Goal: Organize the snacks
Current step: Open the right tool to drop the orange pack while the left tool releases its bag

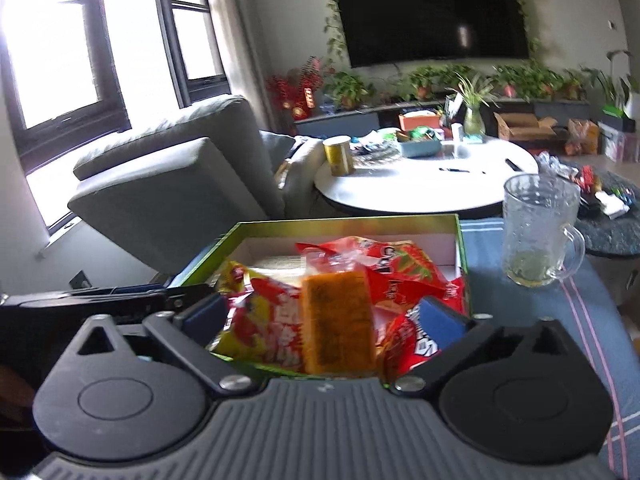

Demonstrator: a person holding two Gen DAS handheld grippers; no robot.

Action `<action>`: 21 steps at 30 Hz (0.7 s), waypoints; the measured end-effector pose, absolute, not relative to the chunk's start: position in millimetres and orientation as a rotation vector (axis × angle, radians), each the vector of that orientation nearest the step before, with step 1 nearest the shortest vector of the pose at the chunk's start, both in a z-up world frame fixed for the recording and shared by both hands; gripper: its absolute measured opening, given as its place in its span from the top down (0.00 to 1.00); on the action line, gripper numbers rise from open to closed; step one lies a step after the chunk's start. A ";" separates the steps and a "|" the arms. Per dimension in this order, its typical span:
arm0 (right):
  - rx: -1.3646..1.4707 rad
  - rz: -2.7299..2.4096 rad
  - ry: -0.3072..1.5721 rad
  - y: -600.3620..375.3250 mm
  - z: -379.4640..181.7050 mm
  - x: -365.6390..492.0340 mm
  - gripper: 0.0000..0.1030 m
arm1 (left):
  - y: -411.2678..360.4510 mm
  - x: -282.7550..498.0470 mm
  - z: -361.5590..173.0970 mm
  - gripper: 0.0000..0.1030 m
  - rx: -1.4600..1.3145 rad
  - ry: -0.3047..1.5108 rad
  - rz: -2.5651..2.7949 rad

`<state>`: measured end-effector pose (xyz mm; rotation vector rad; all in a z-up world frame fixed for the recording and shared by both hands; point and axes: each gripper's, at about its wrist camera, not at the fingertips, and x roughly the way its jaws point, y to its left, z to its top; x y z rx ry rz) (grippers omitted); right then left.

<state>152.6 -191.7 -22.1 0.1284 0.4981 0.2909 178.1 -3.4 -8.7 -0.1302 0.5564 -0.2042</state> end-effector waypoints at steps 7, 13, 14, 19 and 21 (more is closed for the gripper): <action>0.111 0.321 0.392 -186.1 -11.0 121.9 0.15 | 8.6 153.7 -4.6 0.36 -0.142 0.530 -0.174; 0.096 0.308 0.299 -182.0 -1.4 97.1 0.15 | 17.9 133.2 -10.3 0.36 -0.157 0.550 -0.169; 0.108 0.279 0.275 -180.9 -2.0 93.2 0.15 | 18.9 130.7 -11.8 0.36 -0.158 0.557 -0.171; 0.093 0.271 0.285 -174.9 -4.8 85.0 0.15 | 27.9 113.9 -26.4 0.35 -0.204 0.623 -0.170; 0.084 0.260 0.316 -173.5 -8.2 83.1 0.15 | 28.9 107.0 -34.5 0.35 -0.220 0.663 -0.176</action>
